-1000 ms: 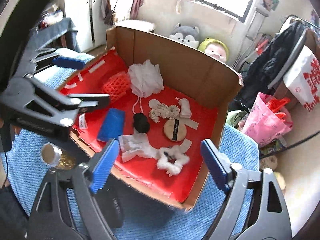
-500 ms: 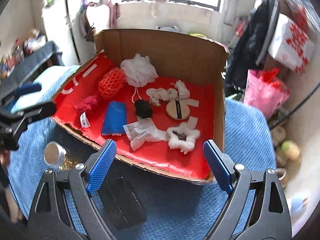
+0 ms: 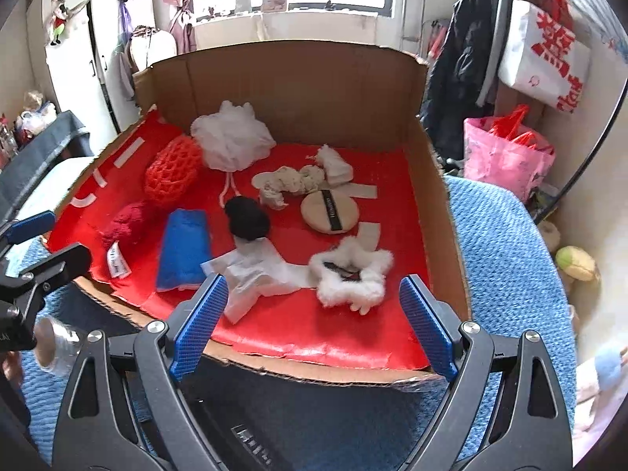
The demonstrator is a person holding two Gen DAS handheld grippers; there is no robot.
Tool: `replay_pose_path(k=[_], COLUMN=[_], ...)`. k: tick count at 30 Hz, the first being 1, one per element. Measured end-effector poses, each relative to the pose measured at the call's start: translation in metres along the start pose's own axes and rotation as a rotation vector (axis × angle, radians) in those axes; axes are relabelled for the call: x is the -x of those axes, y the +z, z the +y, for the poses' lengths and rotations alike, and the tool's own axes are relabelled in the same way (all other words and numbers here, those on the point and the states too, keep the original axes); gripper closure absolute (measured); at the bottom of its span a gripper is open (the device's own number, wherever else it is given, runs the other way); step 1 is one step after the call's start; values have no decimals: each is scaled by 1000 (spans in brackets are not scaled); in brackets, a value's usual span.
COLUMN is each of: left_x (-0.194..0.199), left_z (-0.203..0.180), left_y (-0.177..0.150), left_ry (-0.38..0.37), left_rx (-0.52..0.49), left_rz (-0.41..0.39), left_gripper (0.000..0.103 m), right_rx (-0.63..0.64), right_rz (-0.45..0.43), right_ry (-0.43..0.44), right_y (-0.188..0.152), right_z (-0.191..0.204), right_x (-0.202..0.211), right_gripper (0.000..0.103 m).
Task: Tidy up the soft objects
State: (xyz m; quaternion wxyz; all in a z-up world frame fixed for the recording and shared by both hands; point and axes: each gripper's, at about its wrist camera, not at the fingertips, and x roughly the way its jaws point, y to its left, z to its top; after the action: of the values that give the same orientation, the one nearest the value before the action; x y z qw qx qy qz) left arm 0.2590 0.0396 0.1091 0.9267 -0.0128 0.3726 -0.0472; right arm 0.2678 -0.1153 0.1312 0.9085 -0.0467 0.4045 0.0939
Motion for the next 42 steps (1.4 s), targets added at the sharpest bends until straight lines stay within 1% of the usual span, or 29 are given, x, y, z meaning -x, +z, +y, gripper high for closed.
replay_pose_path(k=[4,9,20,42], left_x=[2,2,-11,-22], left_z=[5,6,-3,-1], left_y=[0,-1,-8,-10], left_ry=[6,18,16,34], left_rx=[14,9,-19,-9], left_rz=[-15,-23,14,31], left_gripper=[0,0,0,0], right_rx=[-5,10,-7,-16], right_rz=[-6,-5,4,4], right_ry=[-2,-27,-24,-20], right_y=[-2,-6,-9,-11], right_z=[0,4,1,0], right_x=[-3,-9,-13,-14], right_gripper=[13,13,13,13])
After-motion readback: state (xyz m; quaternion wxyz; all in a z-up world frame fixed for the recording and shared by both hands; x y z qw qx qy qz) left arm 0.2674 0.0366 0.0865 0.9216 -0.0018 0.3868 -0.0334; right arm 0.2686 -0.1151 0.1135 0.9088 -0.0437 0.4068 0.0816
